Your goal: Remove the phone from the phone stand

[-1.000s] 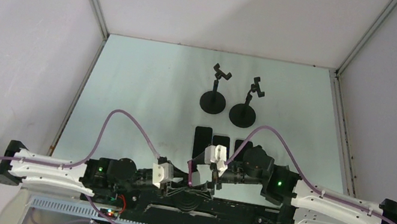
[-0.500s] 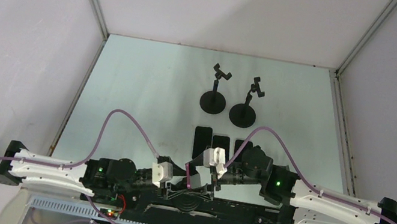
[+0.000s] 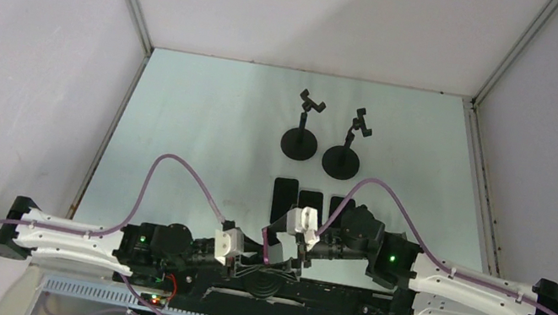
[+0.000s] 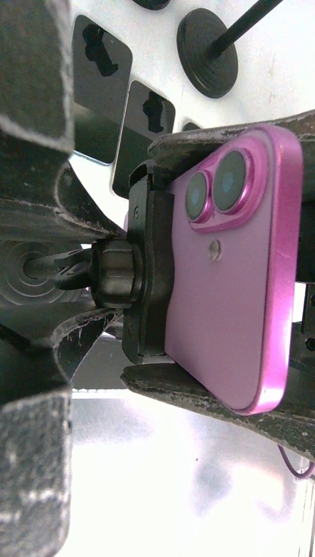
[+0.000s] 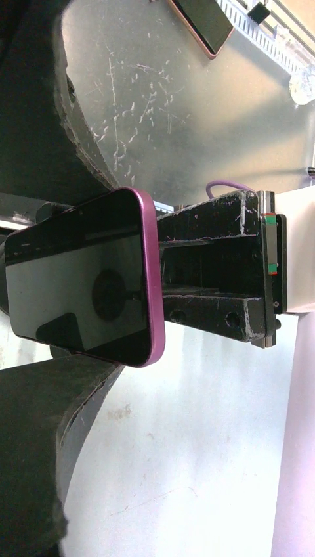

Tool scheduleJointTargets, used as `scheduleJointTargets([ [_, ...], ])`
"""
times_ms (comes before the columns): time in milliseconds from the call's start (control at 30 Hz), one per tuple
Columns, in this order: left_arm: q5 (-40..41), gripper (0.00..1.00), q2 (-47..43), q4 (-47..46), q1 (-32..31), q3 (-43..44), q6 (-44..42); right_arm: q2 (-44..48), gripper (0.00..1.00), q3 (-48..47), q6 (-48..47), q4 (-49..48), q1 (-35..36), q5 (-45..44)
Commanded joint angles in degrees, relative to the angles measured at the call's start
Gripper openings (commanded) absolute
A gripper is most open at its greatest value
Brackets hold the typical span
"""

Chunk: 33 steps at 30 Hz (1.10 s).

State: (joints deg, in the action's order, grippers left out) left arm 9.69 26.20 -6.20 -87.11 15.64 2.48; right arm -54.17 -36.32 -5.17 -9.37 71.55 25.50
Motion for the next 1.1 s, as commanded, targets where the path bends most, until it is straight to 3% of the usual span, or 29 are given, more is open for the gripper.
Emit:
scheduleJointTargets([
  [0, 2.18, 0.00, -0.30, -9.71, 0.89, 2.45, -1.44, -0.19, 0.45, 0.28, 1.22, 5.64, 1.59, 2.94],
  [133, 1.71, 0.00, -0.16, -9.61, 0.84, 2.29, -1.43, 0.69, 0.63, 0.28, 1.80, 5.92, 1.43, 3.83],
  [300, 1.05, 0.00, 0.65, -9.66, 0.86, 2.48, -1.26, 1.20, 0.77, 0.28, 3.20, 5.22, 0.79, 6.88],
  [500, 1.37, 0.00, 1.12, -9.40, 0.88, 2.73, -0.76, 0.71, 0.86, 0.28, 4.47, 3.58, 0.61, 9.18],
  [667, 1.50, 0.00, 0.63, -8.80, 0.86, 2.74, -0.66, 0.67, 0.86, 0.28, 4.56, 3.16, 0.61, 9.78],
  [800, 1.59, 0.00, 0.29, -8.68, 0.84, 2.58, -0.50, 0.90, 0.76, 0.28, 4.64, 2.62, 0.36, 10.20],
  [867, 1.62, 0.00, 0.26, -8.82, 0.85, 2.51, -0.43, 0.91, 0.66, 0.28, 4.60, 2.38, 0.23, 10.38],
  [1000, 1.50, 0.00, 0.42, -9.00, 0.86, 2.47, -0.44, 0.88, 0.37, 0.28, 3.62, 2.80, 0.16, 9.50],
  [1067, 1.13, 0.00, 0.51, -8.92, 0.84, 2.49, -0.64, 0.91, 0.16, 0.28, 2.89, 2.97, 0.08, 8.22],
])
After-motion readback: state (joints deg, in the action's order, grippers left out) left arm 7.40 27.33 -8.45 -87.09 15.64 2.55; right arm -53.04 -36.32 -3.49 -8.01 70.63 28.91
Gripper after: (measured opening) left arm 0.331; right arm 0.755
